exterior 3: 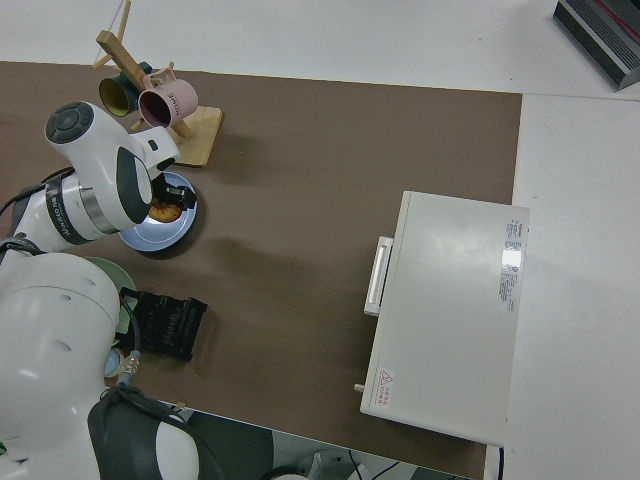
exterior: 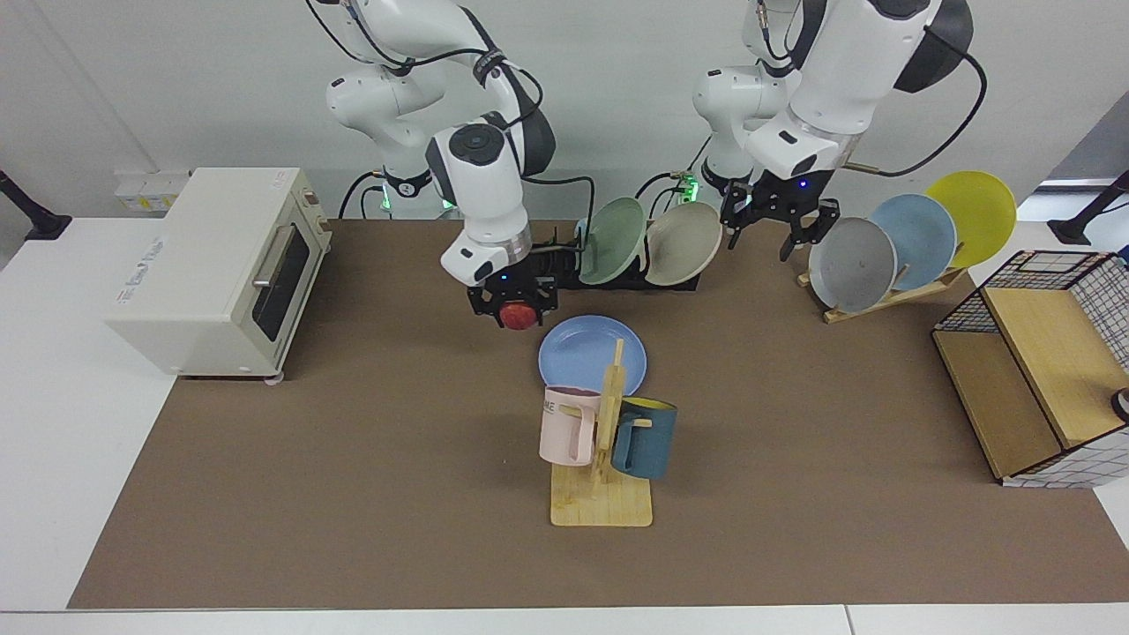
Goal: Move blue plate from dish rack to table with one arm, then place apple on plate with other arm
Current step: 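Carry the apple with the right gripper and lower it onto the plate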
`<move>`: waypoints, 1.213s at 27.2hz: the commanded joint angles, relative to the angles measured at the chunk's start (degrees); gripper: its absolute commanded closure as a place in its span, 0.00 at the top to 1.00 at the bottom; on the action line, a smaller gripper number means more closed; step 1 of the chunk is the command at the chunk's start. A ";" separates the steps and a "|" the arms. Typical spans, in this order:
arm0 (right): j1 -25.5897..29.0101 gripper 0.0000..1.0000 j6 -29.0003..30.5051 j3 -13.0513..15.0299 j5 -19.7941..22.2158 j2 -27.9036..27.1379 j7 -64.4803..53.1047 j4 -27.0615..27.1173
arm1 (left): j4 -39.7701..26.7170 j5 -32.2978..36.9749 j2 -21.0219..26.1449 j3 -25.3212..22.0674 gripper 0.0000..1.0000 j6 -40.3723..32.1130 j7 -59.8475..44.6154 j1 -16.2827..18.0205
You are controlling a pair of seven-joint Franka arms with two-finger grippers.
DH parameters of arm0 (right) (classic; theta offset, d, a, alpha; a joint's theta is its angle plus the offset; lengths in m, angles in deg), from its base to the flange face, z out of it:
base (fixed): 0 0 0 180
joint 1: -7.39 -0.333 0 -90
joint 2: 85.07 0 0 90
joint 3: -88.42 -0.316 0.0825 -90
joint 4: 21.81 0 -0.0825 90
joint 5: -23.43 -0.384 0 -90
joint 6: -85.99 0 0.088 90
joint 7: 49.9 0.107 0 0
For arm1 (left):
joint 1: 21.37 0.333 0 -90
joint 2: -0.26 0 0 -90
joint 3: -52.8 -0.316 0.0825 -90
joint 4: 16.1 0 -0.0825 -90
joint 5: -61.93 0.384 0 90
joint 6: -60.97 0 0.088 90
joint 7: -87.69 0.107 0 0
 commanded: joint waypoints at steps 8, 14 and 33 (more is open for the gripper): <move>-5.71 0.00 1.36 1.00 0.43 -13.21 12.30 10.48 | 8.46 3.95 2.11 0.06 0.89 -7.87 -0.70 -1.38; -7.20 0.00 2.68 0.91 0.26 -18.31 15.73 14.18 | 11.37 6.25 3.96 0.50 0.93 -10.15 -0.78 -1.47; -4.04 1.00 0.58 1.26 0.34 -13.32 5.45 14.00 | 9.70 3.08 2.64 -0.65 1.00 -10.15 -1.13 -0.94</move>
